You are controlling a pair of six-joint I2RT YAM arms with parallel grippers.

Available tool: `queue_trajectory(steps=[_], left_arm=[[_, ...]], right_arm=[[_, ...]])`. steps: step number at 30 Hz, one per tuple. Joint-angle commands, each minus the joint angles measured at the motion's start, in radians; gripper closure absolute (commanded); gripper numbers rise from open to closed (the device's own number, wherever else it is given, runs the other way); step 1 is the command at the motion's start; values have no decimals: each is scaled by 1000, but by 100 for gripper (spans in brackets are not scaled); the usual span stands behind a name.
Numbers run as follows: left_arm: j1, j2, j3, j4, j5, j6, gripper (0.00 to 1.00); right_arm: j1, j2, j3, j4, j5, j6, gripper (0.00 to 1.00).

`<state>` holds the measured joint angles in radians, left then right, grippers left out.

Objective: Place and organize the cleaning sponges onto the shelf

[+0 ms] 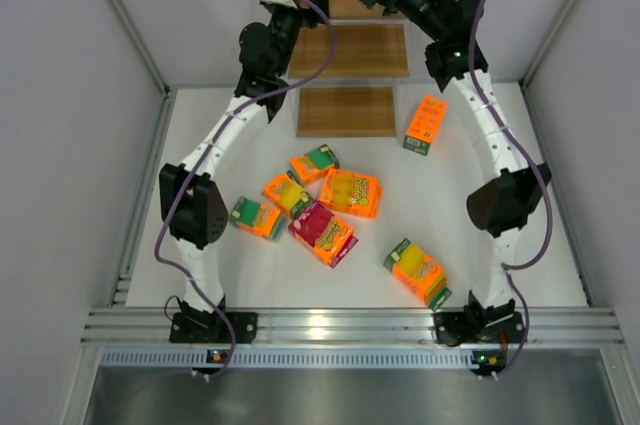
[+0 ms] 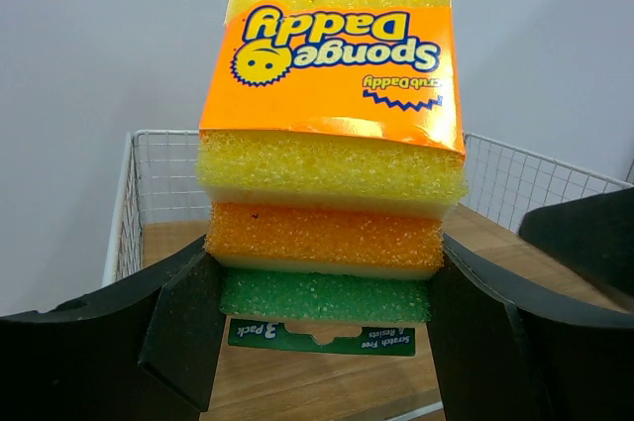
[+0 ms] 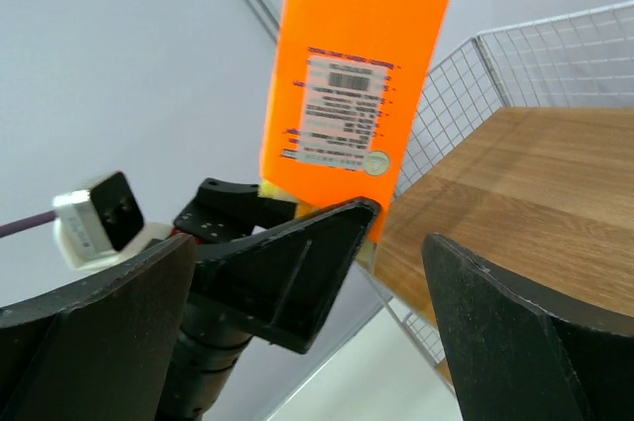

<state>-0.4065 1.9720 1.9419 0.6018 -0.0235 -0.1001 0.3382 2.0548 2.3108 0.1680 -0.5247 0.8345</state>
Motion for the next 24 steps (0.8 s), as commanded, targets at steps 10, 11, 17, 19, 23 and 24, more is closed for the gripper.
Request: queue_trajectory(steps=[10,11,17,19,23,24], left_arm=[[-29,57,63,52,-159,69,32],[-35,60,63,52,-164,74,31],[-54,80,75,52,-184,91,18],[-57,73,69,52,-182,86,6],[-67,51,58,52,-182,91,2],[-69,45,54,52,-181,91,2]], right_arm=[[-10,-318,-159,-145,83,-288,1],[-8,-320,-159,-156,95,-294,1],[-10,-306,-154,-209,123,-322,1],[-13,-302,-151,-222,135,-331,1],[-15,-291,-148,-226,147,-330,1],[-15,-289,-143,-225,147,-327,1]])
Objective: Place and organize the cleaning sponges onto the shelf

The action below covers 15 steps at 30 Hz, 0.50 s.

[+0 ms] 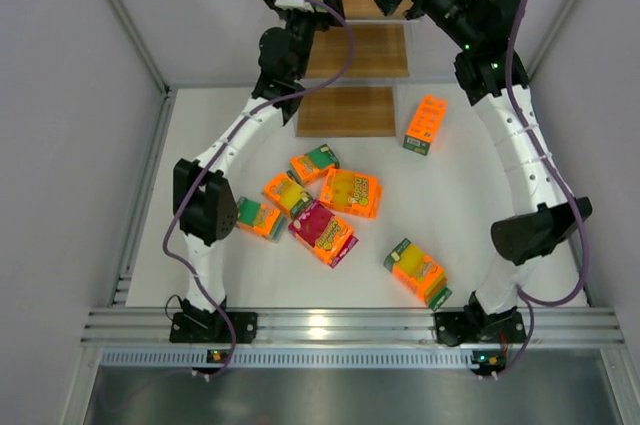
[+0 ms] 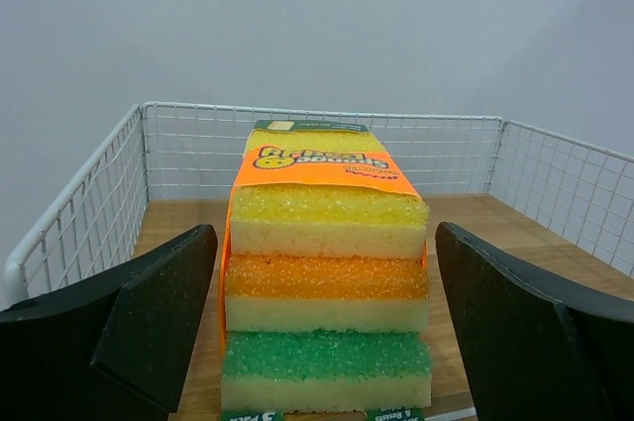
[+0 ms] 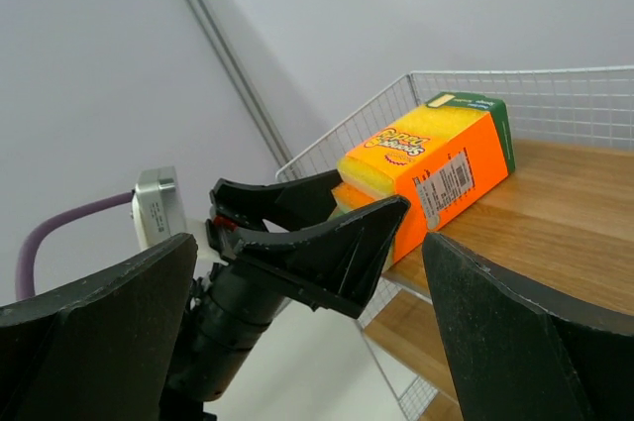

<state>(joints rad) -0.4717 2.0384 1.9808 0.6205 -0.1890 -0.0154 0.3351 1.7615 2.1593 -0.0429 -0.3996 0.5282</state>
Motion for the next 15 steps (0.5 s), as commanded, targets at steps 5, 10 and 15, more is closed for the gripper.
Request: queue_trajectory(steps=[5,10,15], left_arm=[[-8,-61,1,35,-9,-14,2],[-8,-168,-25,31,89,-60,2],[-7,-335,-117,7,163,-124,2]], right_arm=[[-15,41,43,-17,37,-2,1],[-15,120,100,6,50,45,1],[-18,173,79,116,13,182,0]])
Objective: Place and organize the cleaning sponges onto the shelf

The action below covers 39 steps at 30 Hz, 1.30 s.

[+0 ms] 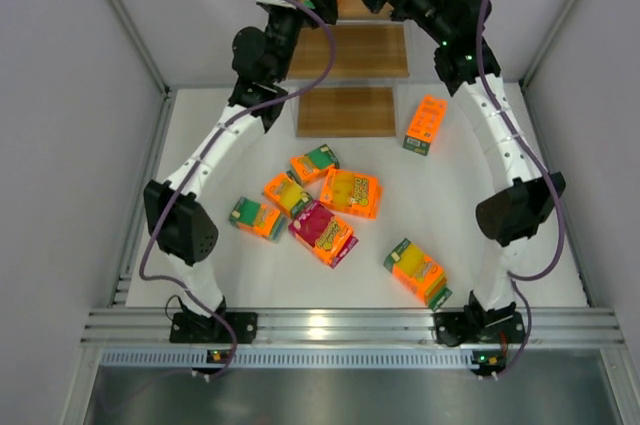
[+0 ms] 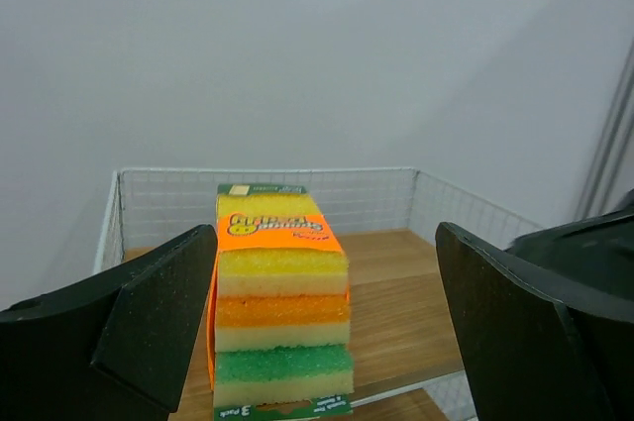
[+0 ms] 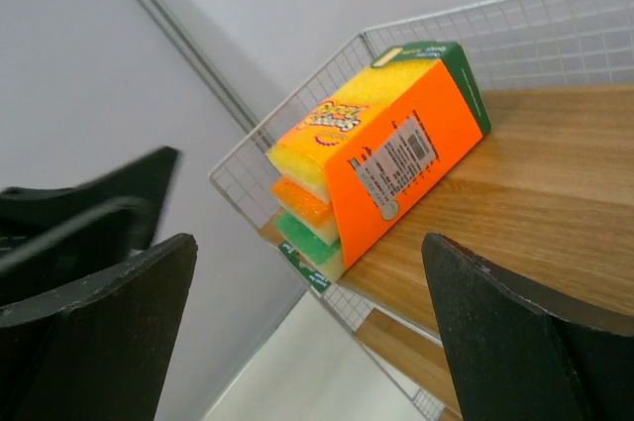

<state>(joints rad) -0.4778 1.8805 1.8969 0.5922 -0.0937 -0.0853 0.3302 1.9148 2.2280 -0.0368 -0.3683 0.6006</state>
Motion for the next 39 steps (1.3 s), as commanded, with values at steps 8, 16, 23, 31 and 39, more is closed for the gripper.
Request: queue_trajectory(steps=[8,16,23,31,39], left_arm=[[70,-437,-253,-299,-87,-99,2],[243,-596,-472,-428,8,-163,2],[246,-633,-528,-466,34,-157,2],[246,-656,-552,-466,40,-139,2],[246,-659,-565,-466,34,-122,2]], right_arm=[[61,142,151,106,153,20,33],[184,148,214,-40,561,-356,86],[240,226,277,-26,730,-581,100],[288,319,326,78,812,-728,100],[305,372,355,146,783,-733,100]])
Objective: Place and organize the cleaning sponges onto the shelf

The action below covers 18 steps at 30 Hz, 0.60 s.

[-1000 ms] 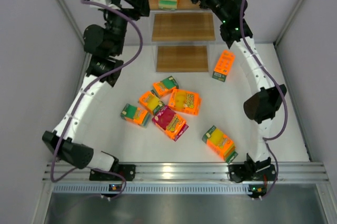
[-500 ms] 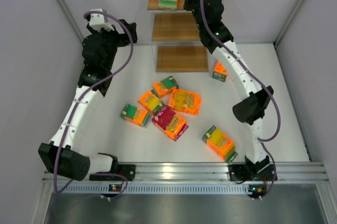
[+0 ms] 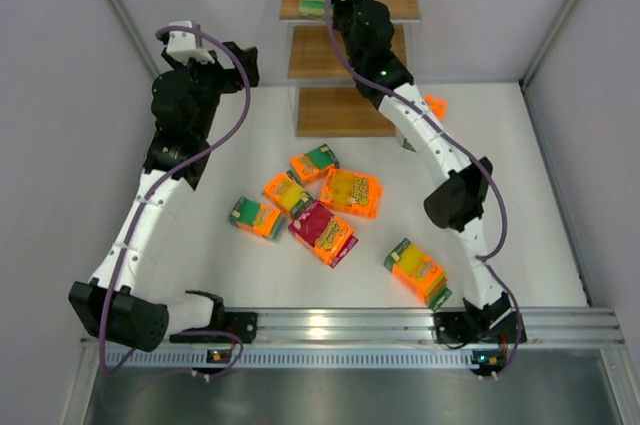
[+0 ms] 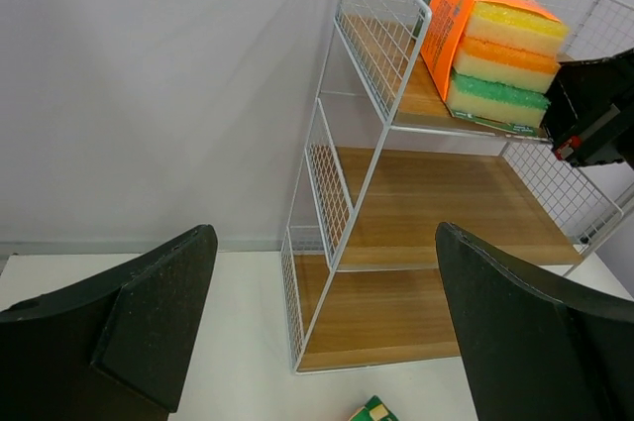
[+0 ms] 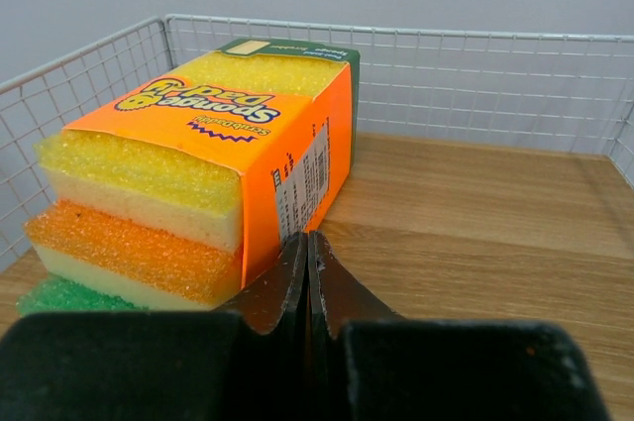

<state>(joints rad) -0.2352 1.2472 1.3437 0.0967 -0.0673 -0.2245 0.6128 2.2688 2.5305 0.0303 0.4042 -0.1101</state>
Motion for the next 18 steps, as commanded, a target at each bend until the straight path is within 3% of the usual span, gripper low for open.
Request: queue_trajectory(steps=[1,8,11,15,18], left_arm=[[4,-23,-12,28,9,16,2],[4,-23,-21,31,21,10,2],[4,-17,-23,31,23,10,2],[4,-12,-26,40,30,5,2],[2,-9,-26,43,43,-3,2]], right_arm=[[25,23,54,86,8,-20,100],[24,52,71,131,-15,-28,89],[24,63,79,122,-24,-30,72],[21,61,79,88,-36,-31,34],[21,49,74,62,-31,-52,28]])
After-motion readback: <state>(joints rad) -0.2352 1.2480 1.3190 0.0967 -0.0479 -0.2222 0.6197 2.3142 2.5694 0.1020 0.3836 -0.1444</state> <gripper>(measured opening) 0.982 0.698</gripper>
